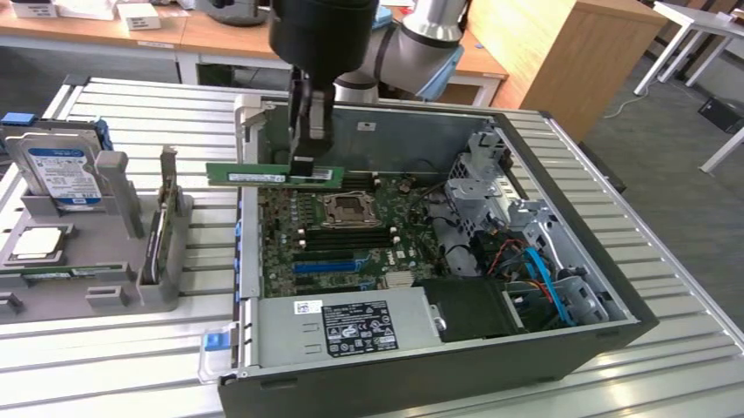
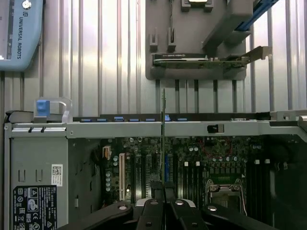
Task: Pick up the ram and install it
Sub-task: 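Pick up the ram and move it above insertion slot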
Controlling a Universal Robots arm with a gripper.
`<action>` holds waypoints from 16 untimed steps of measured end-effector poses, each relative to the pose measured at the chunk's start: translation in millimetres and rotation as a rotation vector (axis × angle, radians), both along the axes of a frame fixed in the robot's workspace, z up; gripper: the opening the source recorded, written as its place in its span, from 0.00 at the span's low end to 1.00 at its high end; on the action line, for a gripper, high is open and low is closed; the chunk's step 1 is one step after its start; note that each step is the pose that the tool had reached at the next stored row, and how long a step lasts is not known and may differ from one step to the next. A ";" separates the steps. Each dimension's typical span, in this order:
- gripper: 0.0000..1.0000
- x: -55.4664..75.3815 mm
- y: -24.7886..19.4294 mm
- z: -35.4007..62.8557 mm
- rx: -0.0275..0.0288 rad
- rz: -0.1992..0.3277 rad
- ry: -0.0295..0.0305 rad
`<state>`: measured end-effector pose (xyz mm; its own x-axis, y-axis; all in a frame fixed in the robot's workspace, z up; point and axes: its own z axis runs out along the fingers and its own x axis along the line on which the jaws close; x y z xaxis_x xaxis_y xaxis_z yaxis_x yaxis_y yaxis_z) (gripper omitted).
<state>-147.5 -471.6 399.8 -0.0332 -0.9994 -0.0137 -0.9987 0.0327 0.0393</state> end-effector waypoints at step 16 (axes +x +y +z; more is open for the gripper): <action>0.12 54.4 0.0 0.0 -0.0001 0.000 0.0000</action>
